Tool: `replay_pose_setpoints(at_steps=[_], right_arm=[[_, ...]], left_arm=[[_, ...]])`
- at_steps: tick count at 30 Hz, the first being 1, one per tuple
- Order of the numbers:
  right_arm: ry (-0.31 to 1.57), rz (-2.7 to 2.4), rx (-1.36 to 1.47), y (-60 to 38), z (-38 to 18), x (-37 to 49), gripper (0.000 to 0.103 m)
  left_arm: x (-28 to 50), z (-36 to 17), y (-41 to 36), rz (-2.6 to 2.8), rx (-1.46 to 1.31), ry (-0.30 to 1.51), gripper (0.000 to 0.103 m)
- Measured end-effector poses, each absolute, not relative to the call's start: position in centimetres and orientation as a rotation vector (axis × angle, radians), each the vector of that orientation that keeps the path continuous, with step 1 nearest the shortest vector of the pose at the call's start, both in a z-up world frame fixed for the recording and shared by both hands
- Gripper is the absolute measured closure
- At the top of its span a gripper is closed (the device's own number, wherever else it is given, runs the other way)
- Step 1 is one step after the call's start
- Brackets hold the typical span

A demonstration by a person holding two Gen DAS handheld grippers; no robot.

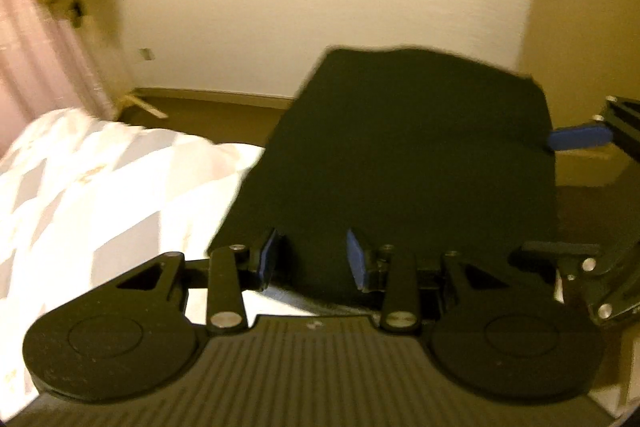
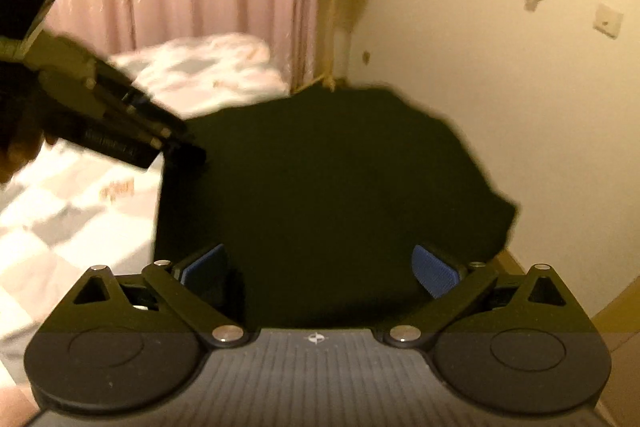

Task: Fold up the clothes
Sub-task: 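Carry the folded hoodie with both tools onto the stack of jeans, then open both tools and withdraw them from the stacked hoodie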

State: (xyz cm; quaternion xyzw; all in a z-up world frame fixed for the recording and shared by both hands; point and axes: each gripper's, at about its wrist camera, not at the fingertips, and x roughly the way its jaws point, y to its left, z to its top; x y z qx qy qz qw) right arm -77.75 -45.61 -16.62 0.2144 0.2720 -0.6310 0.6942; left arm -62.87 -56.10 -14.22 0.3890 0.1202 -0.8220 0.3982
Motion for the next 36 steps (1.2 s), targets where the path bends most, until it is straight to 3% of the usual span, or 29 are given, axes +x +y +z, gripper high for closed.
replay_pose_setpoints(at_steps=[1,6,9,16,36], right_arm=[[0.576,-1.424,0.508,-45.3,-15.7,-78.0,0.001],[0.48,-1.517,0.725,-44.2,-11.7,-79.0,0.0],[0.457,-1.551,0.835,-43.8,-9.8,-79.0,0.0],[0.414,-1.648,0.844,-38.3,-6.7,-77.7,0.0],[0.341,-1.914,0.871,-24.3,-4.8,-63.8,0.0]], left_arm=[[-62.7,-13.2,-55.3,-2.04,0.972,0.329,0.061],[-61.5,-8.4,-51.7,-1.887,0.897,0.458,0.057],[-60.8,-6.1,-49.6,-1.844,0.876,0.462,0.044],[-58.6,-2.2,-46.1,-1.845,0.84,0.414,0.038],[-47.9,-2.7,-36.8,-2.024,0.863,0.343,0.027]])
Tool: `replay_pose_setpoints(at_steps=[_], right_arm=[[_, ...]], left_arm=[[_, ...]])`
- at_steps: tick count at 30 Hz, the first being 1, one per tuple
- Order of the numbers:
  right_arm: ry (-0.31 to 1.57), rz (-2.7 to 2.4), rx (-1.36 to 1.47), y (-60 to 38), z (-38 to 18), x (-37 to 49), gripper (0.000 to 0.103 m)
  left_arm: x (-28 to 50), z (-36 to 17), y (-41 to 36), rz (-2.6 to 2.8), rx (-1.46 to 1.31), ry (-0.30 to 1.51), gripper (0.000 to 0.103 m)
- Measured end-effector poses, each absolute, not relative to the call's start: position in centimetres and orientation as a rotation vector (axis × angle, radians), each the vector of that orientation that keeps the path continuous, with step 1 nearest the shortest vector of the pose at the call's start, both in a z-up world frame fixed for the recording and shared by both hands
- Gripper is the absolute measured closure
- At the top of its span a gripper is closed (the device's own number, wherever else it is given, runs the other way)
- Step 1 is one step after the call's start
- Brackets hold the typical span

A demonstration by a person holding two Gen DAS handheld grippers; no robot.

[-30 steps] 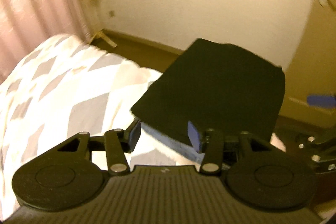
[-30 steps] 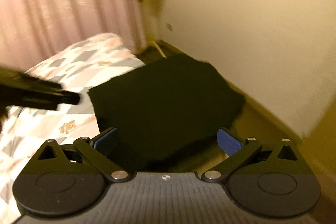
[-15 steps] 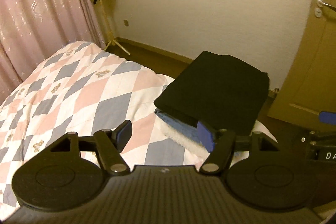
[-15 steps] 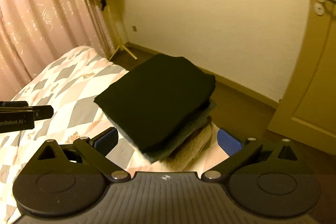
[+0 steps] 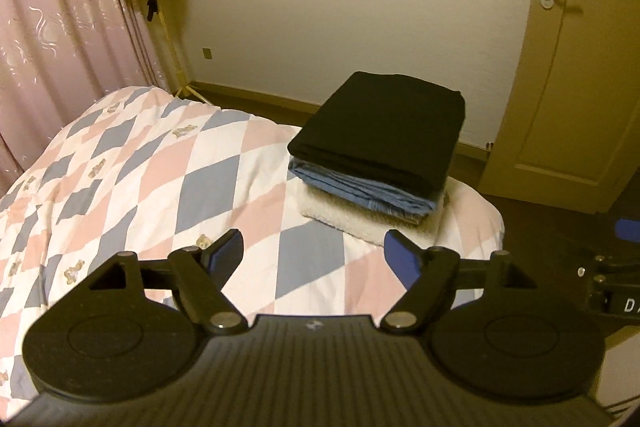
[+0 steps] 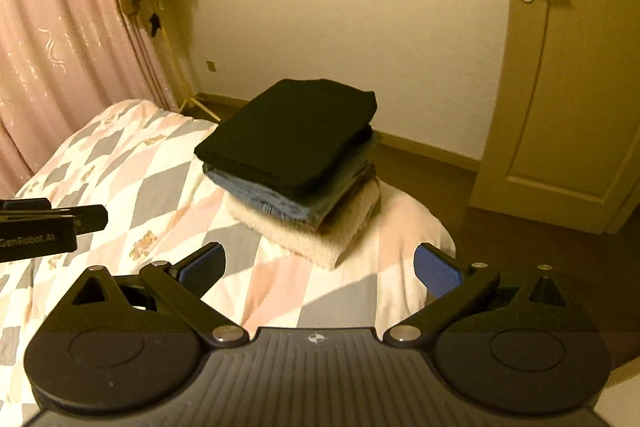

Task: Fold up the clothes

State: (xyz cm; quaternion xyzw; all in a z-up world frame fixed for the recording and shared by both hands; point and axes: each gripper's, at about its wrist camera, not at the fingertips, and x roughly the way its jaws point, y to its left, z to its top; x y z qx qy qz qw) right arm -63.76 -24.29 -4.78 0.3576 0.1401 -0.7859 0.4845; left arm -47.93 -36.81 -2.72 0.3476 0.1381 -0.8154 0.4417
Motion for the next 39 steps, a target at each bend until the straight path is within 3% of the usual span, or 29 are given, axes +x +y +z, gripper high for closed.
replay_pose_setpoints(at_steps=[13,28,39], right_arm=[[0.344,-1.92,0.829,-22.8,-3.9,-61.2,0.0],[0.492,-1.916,0.809,-23.5,-7.5,-61.8,0.0],[0.44,-1.956,0.78,-25.4,-13.6,-62.0,0.0]], left_arm=[[-44.4,-2.6,-33.8,-1.996,0.787,0.321,0.006],[-46.2,-6.5,-33.9,-1.922,0.887,0.409,0.001],[-46.5,-10.6,-35.5,-1.934,0.853,0.389,0.001]])
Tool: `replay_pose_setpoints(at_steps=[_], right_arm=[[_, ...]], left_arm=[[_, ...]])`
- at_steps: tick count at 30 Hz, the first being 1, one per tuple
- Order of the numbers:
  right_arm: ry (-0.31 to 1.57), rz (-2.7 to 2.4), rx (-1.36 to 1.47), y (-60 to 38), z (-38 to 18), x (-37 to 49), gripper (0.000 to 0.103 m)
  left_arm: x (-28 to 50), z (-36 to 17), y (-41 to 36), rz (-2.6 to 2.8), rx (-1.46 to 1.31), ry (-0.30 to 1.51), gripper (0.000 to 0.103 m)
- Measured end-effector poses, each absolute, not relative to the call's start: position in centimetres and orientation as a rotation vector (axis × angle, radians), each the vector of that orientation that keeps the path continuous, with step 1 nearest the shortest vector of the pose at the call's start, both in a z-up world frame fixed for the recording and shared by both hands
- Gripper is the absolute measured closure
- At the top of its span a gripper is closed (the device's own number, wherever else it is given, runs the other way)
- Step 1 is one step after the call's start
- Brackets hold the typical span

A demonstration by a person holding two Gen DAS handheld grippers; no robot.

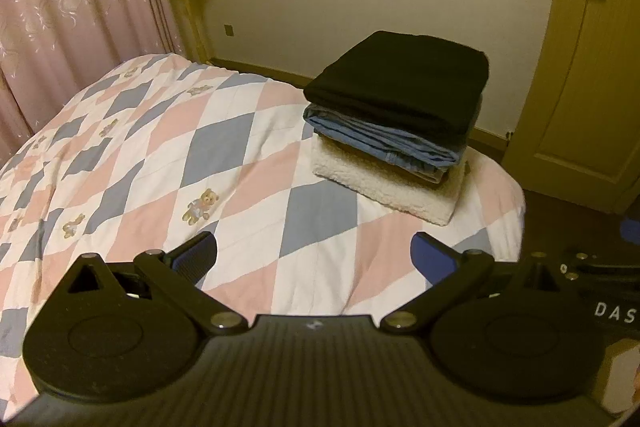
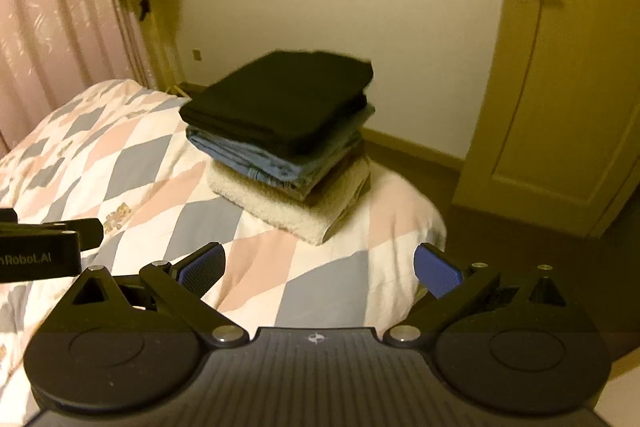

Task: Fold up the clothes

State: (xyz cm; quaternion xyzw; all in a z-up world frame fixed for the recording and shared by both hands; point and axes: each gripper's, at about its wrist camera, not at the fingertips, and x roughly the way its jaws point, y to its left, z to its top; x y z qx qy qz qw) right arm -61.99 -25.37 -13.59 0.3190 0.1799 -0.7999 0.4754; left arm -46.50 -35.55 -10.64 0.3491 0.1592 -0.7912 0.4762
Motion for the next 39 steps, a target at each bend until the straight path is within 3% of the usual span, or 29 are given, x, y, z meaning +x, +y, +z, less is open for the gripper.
replay_pose_setpoints(at_steps=[9,16,21,39], right_arm=[[0.403,-1.976,0.744,-27.2,-20.6,-62.5,0.0],[0.339,-1.933,0.747,-27.1,-26.5,-63.9,0.0],[0.315,-1.915,0.754,-25.7,-27.2,-64.4,0.0],[0.285,-1.866,0.732,-18.4,-22.2,-66.4,0.0]], left_arm=[[-46.8,-21.3,-38.6,-1.902,0.746,0.385,0.001],[-47.0,-26.7,-38.4,-1.852,0.694,0.414,0.001],[-47.0,-27.4,-37.1,-1.833,0.665,0.441,0.001],[-48.3,-20.4,-26.7,-1.772,0.612,0.307,0.001]])
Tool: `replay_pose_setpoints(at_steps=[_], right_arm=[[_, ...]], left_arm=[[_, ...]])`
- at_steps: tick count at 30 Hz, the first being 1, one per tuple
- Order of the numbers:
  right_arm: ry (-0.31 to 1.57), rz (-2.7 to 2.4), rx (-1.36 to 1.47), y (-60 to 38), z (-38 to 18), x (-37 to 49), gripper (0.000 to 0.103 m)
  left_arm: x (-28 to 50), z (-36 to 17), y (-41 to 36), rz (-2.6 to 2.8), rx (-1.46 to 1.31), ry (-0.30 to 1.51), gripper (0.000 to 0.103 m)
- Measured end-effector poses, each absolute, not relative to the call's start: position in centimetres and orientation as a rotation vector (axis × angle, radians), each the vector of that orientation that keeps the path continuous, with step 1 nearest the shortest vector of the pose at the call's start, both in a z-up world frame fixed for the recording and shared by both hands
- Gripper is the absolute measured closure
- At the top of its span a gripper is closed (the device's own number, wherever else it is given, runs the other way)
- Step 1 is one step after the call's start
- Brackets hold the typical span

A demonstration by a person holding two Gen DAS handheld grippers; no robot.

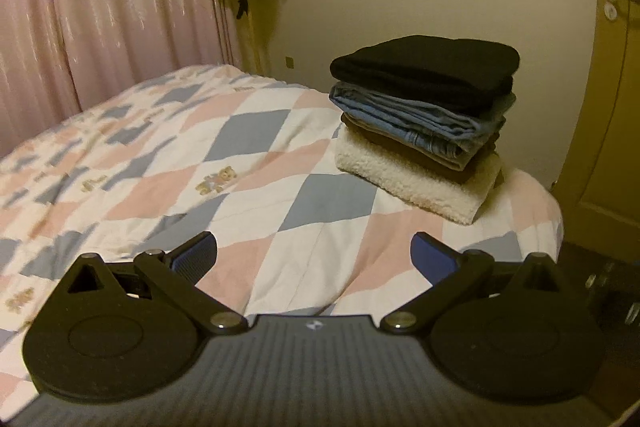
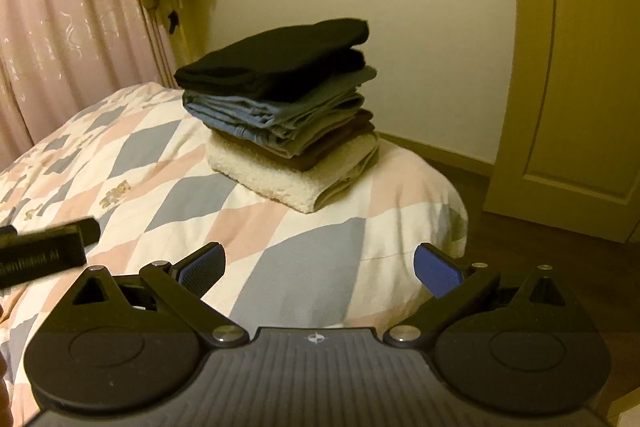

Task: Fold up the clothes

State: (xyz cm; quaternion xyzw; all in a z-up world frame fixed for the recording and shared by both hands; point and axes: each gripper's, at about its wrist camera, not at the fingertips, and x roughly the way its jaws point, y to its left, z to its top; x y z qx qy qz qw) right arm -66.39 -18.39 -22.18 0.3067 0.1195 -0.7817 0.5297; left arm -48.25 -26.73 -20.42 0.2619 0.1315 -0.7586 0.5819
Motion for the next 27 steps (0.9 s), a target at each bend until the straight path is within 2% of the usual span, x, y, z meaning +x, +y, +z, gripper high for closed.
replay_pose_setpoints(at_steps=[5,19,27], right_arm=[[0.271,-1.856,0.729,-16.1,-20.7,-67.2,0.0],[0.247,-1.842,0.682,-11.8,-19.0,-68.1,0.0],[0.241,-1.837,0.644,-9.7,-18.1,-68.0,0.0]], left_arm=[[-48.9,-19.9,-23.8,-1.743,0.608,0.271,0.001],[-48.3,-18.3,-18.5,-1.793,0.553,0.338,0.001],[-48.4,-18.0,-15.8,-1.788,0.545,0.275,0.001]])
